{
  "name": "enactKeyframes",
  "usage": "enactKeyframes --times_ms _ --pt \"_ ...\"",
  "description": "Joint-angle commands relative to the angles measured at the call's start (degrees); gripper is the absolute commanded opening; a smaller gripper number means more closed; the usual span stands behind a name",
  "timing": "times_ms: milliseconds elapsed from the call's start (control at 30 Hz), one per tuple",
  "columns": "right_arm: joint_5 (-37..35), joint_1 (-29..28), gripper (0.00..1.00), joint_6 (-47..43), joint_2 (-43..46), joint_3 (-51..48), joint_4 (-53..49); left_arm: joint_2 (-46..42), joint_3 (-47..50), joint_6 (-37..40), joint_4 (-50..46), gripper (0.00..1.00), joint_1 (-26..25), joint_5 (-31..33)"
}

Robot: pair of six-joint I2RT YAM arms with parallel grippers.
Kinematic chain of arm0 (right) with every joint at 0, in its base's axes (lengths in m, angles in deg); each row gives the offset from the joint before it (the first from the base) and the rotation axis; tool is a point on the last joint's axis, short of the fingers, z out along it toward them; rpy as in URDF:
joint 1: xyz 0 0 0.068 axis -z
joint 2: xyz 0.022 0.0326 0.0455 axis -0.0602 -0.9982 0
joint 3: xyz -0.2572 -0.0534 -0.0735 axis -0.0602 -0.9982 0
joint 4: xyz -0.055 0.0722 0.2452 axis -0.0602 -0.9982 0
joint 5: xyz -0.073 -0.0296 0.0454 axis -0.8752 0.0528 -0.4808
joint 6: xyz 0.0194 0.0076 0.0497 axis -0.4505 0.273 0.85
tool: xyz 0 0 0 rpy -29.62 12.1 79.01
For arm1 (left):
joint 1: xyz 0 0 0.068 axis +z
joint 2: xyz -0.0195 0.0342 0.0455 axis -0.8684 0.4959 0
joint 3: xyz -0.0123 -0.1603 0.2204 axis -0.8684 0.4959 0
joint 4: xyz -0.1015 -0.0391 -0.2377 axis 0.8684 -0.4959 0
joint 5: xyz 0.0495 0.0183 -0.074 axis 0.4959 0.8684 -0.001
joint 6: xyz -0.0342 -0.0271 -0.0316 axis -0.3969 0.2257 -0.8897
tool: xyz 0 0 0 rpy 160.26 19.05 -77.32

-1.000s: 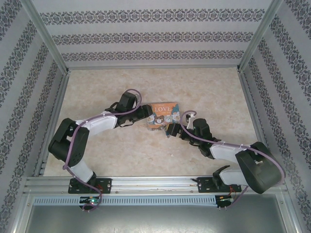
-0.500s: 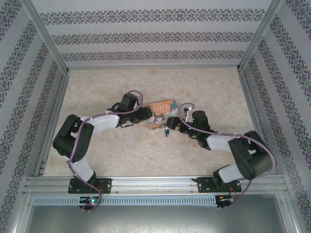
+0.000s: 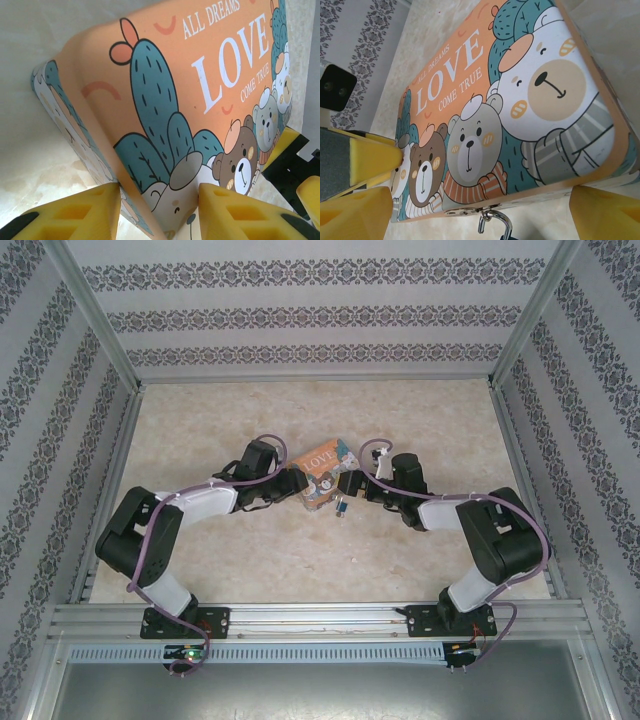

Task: Unlock the padlock with the key

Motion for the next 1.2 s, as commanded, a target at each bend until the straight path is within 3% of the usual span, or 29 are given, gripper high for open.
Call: enactKeyframes --times_ms 0,500,600,933,1167 --pt "2.2 0.7 0.91 -1.9 -0.6 1.5 2.5 -0.2 1.7 -0.2 -3.8 0.45 -1.0 0.7" --pt "2.7 3.2 0.91 -2.5 5.3 -3.4 1.4 -5.4 -3.0 2.1 -8.4 0.47 -1.0 3.7" --pt "4.7 3.5 0.87 -2.8 6.1 -4.2 1.2 -6.9 -4.1 3.2 -9.8 0.46 -1.0 4.3" --pt "8.8 2.4 0.73 -1.1 3.9 -5.0 3.2 -4.3 -8.8 3.1 -7.9 0.26 -1.7 -2.4" --pt "9.3 1.5 0.66 -1.0 -0.5 -3.8 5.8 1.4 -12.7 3.4 -7.1 0.22 -2.7 -5.1"
